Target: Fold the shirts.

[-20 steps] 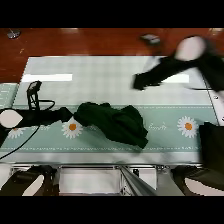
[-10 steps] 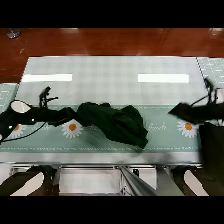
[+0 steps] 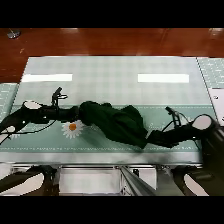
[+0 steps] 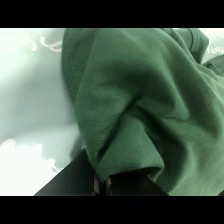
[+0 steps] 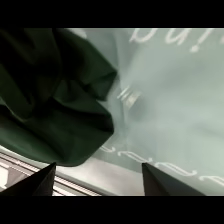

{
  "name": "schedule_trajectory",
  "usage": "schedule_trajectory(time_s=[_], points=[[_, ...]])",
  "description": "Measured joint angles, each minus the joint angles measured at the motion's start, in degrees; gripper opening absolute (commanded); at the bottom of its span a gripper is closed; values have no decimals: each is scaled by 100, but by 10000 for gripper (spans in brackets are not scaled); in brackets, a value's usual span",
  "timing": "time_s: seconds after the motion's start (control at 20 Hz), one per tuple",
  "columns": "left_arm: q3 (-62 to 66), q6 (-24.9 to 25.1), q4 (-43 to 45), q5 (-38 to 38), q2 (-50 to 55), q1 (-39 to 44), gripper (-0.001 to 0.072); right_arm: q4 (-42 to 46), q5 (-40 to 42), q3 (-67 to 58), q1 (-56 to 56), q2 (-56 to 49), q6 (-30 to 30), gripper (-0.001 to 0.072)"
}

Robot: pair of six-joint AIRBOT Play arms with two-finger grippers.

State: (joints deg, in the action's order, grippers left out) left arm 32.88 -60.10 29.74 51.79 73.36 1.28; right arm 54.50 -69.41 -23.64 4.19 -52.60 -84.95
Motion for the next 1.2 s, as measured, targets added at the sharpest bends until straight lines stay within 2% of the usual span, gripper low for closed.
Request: schedule_trajectory(time_s=[0.2,0.35,0.4,0.45,0.5,0.65,0.75,1.0,1.2], points=[[13,74,-101,66,33,13,23,-260,367,44,538,-474,-57,620],[15,81,-208,107,42,13,23,-855,702,22,693,-798,133,601],[15,83,-264,107,44,13,23,-1054,802,-7,717,-903,232,435],[15,83,-337,109,44,13,23,-1198,922,-55,739,-1019,354,163],[24,90,-402,116,44,13,23,-1381,984,-129,750,-1121,485,27],[208,125,-555,251,-39,-13,22,-1569,929,-577,756,-1290,879,27],[599,232,-824,590,-247,-120,21,-1233,710,-1314,719,-1335,979,27],[2643,367,-1196,981,-1209,-553,21,216,-31,-4822,485,-1377,566,27],[4664,-260,-472,1084,-1904,-857,21,763,-564,-7814,424,-1316,367,27]])
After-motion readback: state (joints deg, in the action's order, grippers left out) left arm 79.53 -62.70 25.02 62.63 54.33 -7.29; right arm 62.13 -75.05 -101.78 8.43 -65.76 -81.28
